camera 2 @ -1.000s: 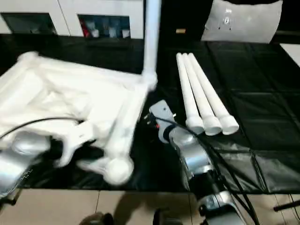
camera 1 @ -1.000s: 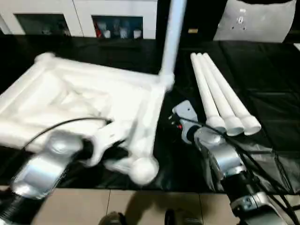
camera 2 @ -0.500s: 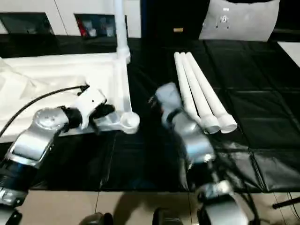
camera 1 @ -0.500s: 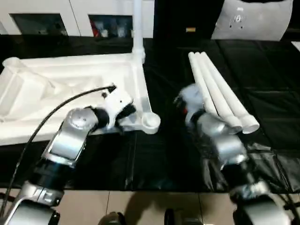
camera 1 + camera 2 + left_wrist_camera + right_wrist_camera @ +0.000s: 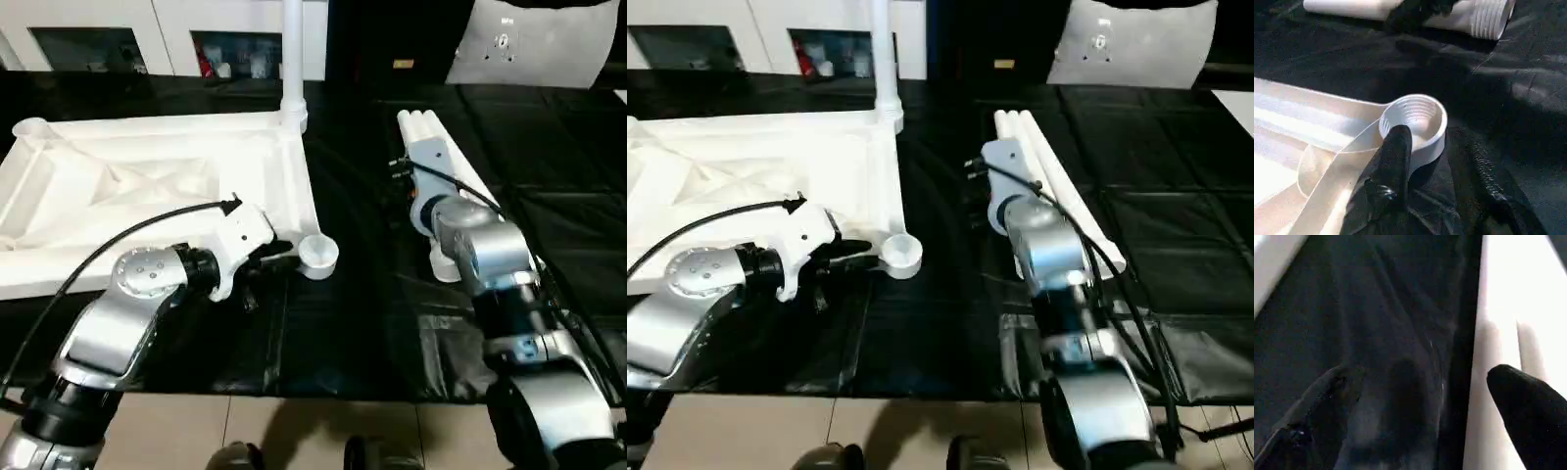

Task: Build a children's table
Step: Pick table leg

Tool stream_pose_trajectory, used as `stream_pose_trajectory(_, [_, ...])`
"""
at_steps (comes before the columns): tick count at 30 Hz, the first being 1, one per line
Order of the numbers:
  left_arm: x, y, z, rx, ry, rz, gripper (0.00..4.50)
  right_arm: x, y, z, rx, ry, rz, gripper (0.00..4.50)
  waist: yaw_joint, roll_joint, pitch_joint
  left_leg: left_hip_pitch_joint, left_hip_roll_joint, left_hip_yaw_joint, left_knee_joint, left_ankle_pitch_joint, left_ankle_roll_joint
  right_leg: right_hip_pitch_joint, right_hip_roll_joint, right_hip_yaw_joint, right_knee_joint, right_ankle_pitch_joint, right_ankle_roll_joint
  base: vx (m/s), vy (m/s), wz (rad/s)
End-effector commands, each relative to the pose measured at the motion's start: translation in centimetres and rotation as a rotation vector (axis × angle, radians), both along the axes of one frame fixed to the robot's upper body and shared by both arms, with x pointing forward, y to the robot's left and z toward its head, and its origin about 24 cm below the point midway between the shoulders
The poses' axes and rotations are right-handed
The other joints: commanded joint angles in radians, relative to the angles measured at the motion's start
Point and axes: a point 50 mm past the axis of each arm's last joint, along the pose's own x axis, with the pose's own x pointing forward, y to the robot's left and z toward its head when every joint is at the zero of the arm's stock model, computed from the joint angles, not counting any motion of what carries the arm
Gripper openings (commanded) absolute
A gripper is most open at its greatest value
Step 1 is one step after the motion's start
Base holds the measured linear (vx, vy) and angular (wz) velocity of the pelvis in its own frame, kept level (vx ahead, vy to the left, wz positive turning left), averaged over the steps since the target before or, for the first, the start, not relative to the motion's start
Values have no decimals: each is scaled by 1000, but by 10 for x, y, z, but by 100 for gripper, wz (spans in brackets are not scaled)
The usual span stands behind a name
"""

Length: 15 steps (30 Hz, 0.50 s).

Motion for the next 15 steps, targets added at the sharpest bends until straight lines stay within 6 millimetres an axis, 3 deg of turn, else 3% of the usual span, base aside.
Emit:
stream_pose_trajectory(1, [-4,-1,-1,7,11,-12,171,2,-7,3,-1,24,-45,450,3,1,-81,9,43,-9,-60,-56,20,68,-74,56,-54,-68,-240,0,0,0])
stream_pose_trajectory(4, [-6,-2,-1,19,18,-18,194,3,-11,0,-7,69,-70,450,4,0,-85,8,42,-9,-57,-33,25,70,-73,55,-48,-36,-244,0,0,0])
stream_pose_trajectory(15, [-7,-4,0,28,30,-37,304,0,-14,-8,27,169,-81,450,12,2,-89,9,40,-7,-54,-56,11,70,-71,55,-51,-82,-229,0,0,0])
